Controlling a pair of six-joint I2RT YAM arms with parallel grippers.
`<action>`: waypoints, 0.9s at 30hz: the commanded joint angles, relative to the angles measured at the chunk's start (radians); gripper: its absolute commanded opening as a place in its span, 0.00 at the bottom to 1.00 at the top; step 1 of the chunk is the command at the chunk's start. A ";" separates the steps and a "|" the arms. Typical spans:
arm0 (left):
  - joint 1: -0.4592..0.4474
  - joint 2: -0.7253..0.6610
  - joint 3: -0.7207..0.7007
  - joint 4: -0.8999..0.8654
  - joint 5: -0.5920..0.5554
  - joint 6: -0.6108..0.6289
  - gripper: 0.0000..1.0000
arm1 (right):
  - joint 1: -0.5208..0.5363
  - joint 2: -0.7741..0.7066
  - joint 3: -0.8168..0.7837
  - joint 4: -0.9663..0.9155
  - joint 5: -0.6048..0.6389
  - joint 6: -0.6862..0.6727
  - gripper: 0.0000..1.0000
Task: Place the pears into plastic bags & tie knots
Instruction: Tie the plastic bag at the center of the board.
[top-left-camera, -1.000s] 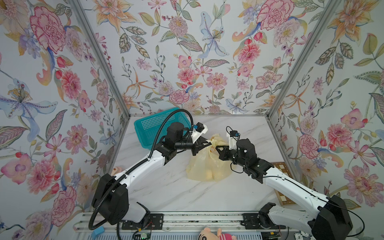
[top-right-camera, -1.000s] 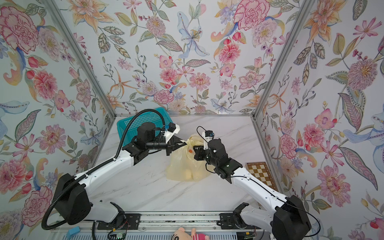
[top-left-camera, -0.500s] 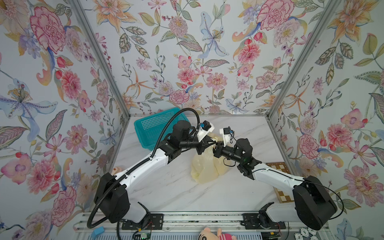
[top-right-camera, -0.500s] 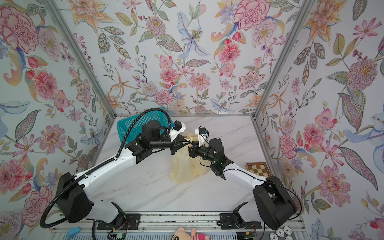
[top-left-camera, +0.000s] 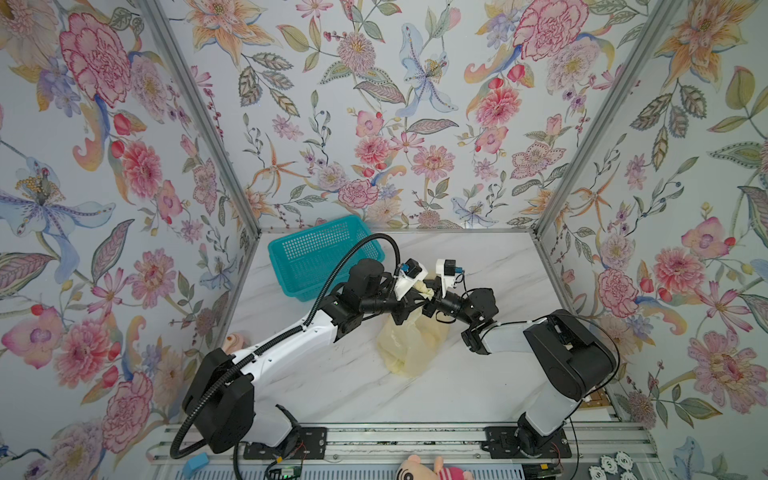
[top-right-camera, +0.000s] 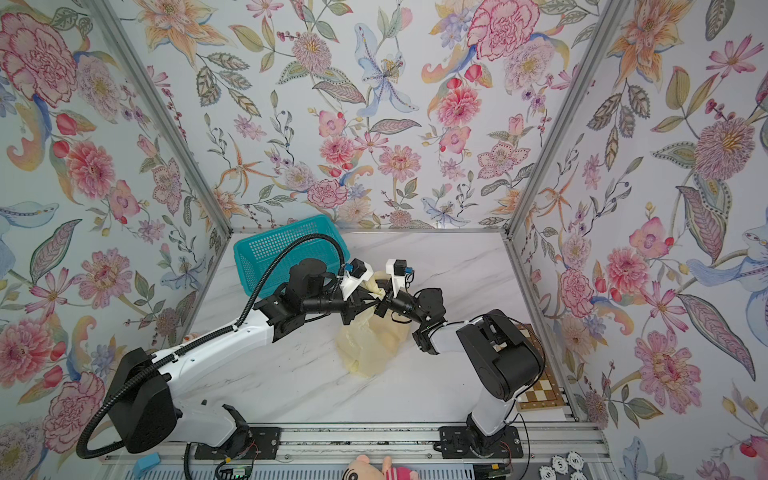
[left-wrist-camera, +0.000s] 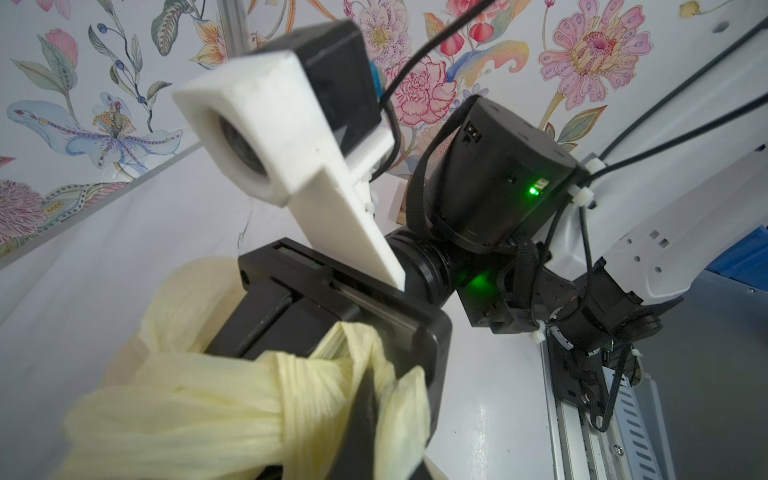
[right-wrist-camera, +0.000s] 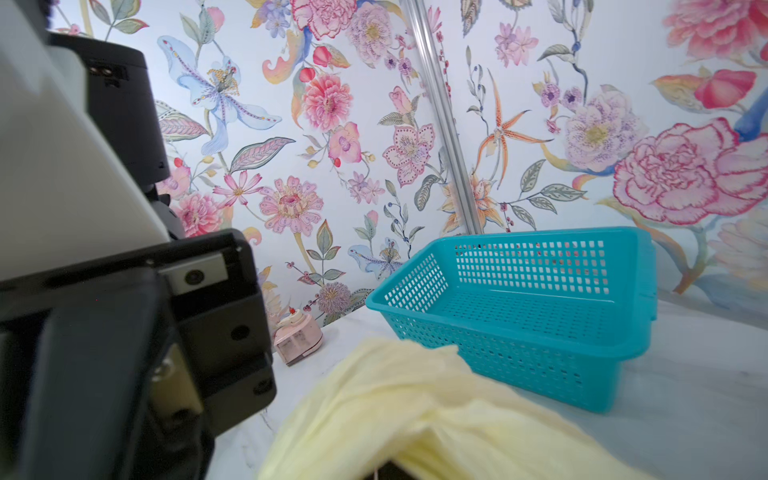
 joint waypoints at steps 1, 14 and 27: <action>-0.020 -0.061 -0.087 0.112 0.001 -0.067 0.15 | 0.011 0.007 0.048 0.110 -0.037 -0.074 0.00; 0.087 -0.335 -0.258 0.203 -0.019 -0.126 0.81 | 0.011 0.043 0.049 0.109 -0.094 -0.033 0.00; 0.194 -0.219 -0.221 0.218 -0.016 -0.229 0.41 | 0.030 0.068 0.049 0.111 -0.166 0.016 0.00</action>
